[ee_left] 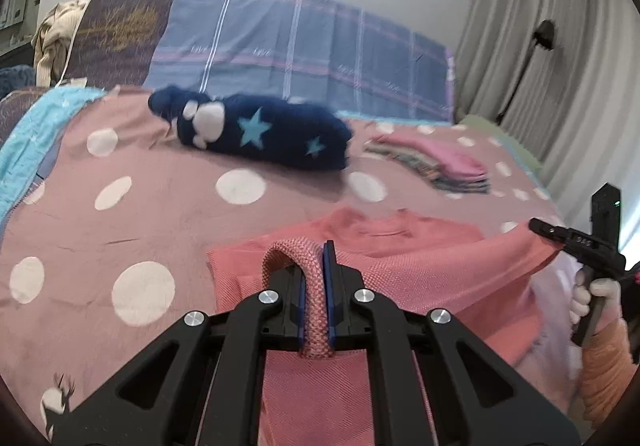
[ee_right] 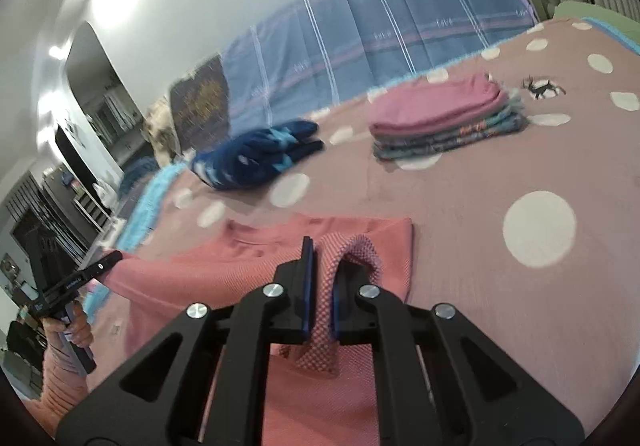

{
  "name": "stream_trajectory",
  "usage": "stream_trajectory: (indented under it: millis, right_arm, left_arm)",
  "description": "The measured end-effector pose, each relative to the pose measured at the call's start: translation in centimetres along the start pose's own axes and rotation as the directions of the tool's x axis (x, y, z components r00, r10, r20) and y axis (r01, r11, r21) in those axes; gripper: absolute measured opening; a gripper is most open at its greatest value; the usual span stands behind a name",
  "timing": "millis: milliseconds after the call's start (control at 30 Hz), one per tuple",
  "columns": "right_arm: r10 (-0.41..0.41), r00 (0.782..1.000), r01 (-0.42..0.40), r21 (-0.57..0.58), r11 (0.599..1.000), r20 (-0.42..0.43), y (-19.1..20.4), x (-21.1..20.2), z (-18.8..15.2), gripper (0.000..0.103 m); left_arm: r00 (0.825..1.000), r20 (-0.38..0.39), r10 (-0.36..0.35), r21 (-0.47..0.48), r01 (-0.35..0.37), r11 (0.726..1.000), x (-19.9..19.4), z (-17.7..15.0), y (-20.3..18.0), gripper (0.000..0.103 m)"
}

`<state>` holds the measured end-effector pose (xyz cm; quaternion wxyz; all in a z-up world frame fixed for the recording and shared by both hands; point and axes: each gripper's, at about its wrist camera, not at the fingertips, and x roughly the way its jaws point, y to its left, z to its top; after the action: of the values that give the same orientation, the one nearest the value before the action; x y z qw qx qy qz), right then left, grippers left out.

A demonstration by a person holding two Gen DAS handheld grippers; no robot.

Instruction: Fold small clothes

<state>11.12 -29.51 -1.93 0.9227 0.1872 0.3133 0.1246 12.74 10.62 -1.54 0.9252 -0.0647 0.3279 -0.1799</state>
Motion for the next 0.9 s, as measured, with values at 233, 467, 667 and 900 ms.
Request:
stream_trajectory:
  millis: [233,467,667,900]
  right_arm:
    - [-0.031,0.987,0.04,0.058,0.998,-0.155,-3.7,7.3,-2.6,0.011]
    - [-0.024,0.987,0.027,0.014,1.0,-0.161,-2.7,5.4,-2.3,0.038]
    - [-0.036,0.986,0.028,-0.048,0.998,-0.163,-1.6,2.6,-3.2,0.008]
    - [0.061,0.992,-0.055,0.052,0.997,-0.11,-2.0,3.1,-0.5,0.005]
  left_arm:
    - [0.987,-0.154,0.044,-0.063,-0.054,0.997,7.7,-3.5,2.7,0.01]
    - [0.991,-0.129,0.032,-0.058,-0.039,0.998,5.6,-3.6,2.3,0.019]
    - [0.988,-0.157,0.003,-0.072,-0.015,0.997,3.6,-4.6,2.0,0.018]
    - [0.989,-0.113,-0.091,-0.154,0.074,0.985,3.0,-2.3,2.4,0.003]
